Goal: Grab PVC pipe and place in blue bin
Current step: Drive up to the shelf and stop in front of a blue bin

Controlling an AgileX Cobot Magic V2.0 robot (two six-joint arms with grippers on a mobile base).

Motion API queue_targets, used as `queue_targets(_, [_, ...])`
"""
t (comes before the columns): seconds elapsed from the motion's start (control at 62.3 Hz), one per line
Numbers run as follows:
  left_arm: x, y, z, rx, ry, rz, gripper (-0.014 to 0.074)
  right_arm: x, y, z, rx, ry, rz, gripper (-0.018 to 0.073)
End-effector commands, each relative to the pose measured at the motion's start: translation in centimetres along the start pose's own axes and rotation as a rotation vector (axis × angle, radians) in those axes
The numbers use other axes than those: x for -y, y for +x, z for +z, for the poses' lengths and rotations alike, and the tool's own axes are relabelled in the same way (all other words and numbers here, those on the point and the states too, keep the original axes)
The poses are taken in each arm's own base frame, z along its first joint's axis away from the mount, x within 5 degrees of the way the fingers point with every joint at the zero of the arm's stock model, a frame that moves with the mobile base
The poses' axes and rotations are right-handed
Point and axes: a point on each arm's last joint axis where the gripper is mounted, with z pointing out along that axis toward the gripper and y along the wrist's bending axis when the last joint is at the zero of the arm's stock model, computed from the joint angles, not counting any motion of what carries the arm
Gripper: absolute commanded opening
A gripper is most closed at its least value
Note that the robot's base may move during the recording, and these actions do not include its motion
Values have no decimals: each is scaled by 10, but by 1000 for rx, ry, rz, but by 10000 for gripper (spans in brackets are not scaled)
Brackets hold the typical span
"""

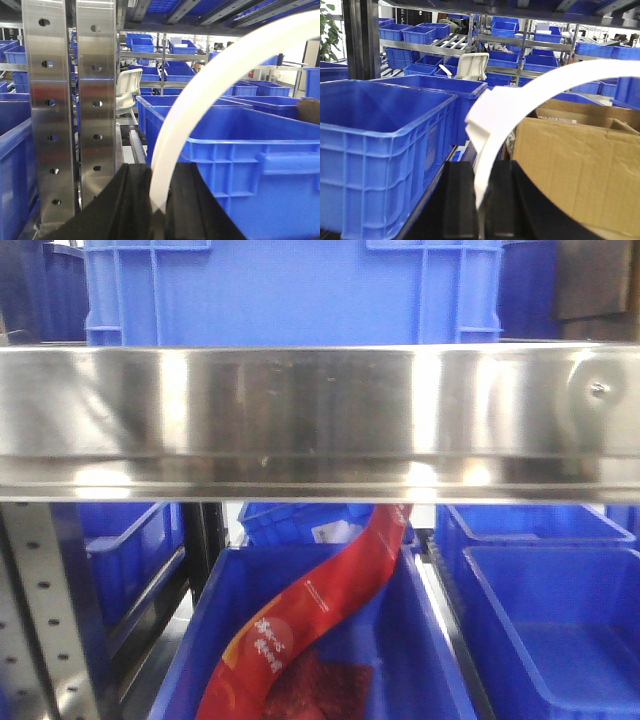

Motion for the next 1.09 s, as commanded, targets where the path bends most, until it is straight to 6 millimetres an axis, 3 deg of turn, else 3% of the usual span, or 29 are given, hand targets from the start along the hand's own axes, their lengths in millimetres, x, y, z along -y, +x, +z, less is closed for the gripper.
queue_targets(0.0, [1, -3, -1, 34, 8, -1, -111, 1, -2, -1, 28, 7, -13, -162])
queue_targets(1.076, [1, -3, -1, 35, 8, -1, -111, 1, -2, -1, 28, 7, -13, -162])
